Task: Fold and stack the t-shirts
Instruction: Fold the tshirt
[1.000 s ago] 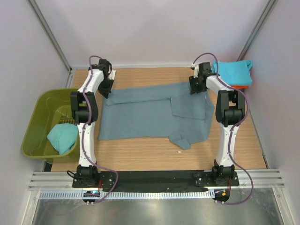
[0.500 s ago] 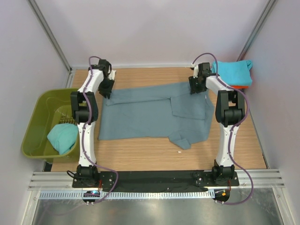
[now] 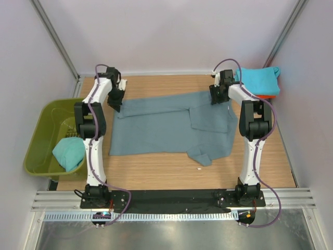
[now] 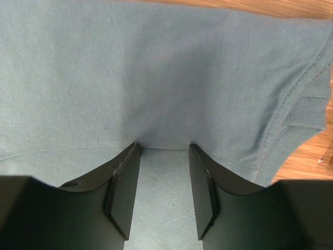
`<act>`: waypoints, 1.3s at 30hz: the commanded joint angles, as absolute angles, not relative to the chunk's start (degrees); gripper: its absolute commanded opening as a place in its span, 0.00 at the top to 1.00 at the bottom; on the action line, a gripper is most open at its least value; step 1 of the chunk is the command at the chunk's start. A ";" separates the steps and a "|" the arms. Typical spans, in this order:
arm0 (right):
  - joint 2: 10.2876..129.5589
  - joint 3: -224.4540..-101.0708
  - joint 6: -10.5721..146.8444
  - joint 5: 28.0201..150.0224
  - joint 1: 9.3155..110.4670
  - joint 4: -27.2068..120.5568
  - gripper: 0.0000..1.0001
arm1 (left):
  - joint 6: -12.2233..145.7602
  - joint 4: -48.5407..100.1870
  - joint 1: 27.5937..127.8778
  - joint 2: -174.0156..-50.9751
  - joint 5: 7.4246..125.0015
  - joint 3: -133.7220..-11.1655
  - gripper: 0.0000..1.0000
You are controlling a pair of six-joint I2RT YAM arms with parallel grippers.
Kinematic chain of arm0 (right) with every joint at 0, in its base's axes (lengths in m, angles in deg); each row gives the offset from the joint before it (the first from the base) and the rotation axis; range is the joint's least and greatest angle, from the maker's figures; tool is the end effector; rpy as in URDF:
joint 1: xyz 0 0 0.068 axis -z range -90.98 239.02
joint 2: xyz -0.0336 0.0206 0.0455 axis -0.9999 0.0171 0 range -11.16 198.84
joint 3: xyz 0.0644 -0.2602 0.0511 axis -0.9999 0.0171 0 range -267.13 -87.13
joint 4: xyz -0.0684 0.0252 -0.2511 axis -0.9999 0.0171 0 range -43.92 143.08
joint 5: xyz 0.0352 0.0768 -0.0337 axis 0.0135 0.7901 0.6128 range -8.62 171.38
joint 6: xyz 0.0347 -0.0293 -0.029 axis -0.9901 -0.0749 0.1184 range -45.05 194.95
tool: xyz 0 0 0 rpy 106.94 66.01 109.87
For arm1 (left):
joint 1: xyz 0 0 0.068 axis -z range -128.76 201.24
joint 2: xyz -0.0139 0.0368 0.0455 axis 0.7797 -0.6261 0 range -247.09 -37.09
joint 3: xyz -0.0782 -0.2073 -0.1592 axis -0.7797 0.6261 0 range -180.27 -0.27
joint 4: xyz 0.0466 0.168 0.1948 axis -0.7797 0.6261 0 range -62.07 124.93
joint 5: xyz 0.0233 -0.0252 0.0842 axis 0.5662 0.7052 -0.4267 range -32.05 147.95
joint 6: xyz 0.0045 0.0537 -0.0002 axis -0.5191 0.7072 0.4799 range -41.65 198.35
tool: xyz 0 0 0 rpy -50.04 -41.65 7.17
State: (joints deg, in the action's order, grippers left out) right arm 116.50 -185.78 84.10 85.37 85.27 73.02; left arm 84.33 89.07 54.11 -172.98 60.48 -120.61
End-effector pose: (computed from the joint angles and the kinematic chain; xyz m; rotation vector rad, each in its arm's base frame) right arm 0.4849 0.0343 0.1654 -0.3127 2.5252 0.0516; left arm 0.4861 -0.0260 0.1828 0.2321 2.8986 -0.0550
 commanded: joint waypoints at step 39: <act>111.45 -182.40 89.18 81.64 85.94 73.94 0.51 | 82.39 95.52 53.26 -178.76 64.55 -127.36 0.72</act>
State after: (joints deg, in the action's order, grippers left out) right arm 114.44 -182.89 86.94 83.56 85.27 72.78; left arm 82.82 95.91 53.72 -176.77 65.98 -124.56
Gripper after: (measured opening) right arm 0.493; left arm 0.279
